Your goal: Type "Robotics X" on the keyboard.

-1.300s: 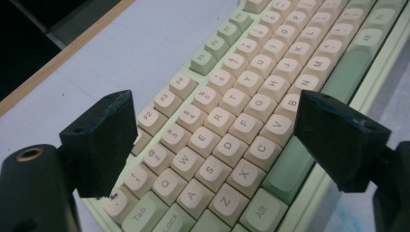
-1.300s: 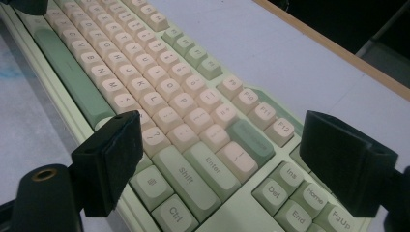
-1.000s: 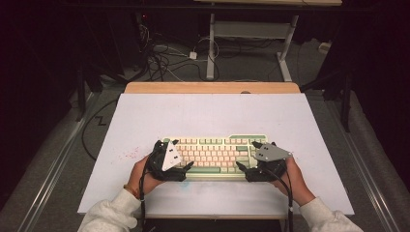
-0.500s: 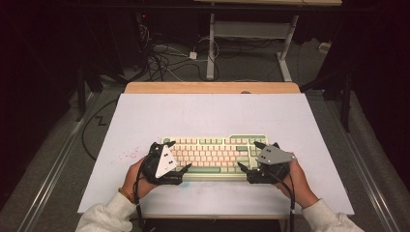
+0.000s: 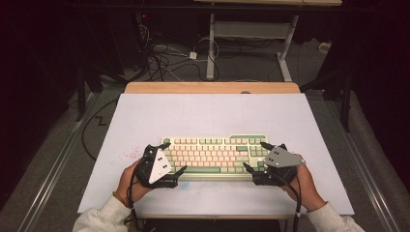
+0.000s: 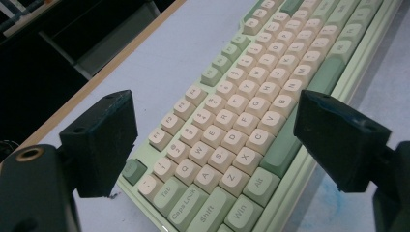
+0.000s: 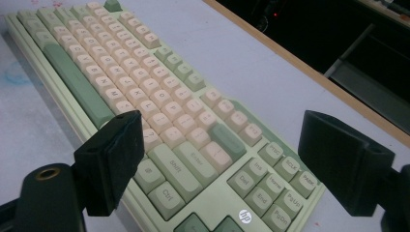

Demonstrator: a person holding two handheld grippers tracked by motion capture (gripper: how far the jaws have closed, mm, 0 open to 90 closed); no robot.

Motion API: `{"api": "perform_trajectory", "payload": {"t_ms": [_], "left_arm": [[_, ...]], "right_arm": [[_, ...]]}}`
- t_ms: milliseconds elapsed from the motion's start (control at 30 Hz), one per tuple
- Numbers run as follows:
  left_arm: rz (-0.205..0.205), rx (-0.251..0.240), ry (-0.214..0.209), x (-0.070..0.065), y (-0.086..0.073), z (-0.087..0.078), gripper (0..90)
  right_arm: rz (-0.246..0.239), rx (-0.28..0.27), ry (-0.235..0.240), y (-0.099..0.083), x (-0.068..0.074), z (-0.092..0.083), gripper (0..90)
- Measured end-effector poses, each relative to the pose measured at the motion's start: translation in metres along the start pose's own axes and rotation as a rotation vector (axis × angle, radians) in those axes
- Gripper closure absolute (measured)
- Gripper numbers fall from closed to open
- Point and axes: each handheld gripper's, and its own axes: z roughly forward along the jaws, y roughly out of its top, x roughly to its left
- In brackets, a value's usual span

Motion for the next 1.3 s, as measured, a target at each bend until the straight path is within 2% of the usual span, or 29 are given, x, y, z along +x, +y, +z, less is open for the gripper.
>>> {"api": "perform_trajectory", "payload": {"t_ms": [600, 1300], "left_arm": [[-0.011, -0.008, 0.021, 0.001, -0.011, -0.014, 15.0], [-0.018, 0.019, 0.038, 0.001, -0.031, -0.027, 14.9]], "right_arm": [[0.009, -0.007, -0.031, -0.01, -0.005, -0.016, 17.4], [-0.002, -0.012, -0.075, -0.025, -0.01, -0.03, 17.3]]}}
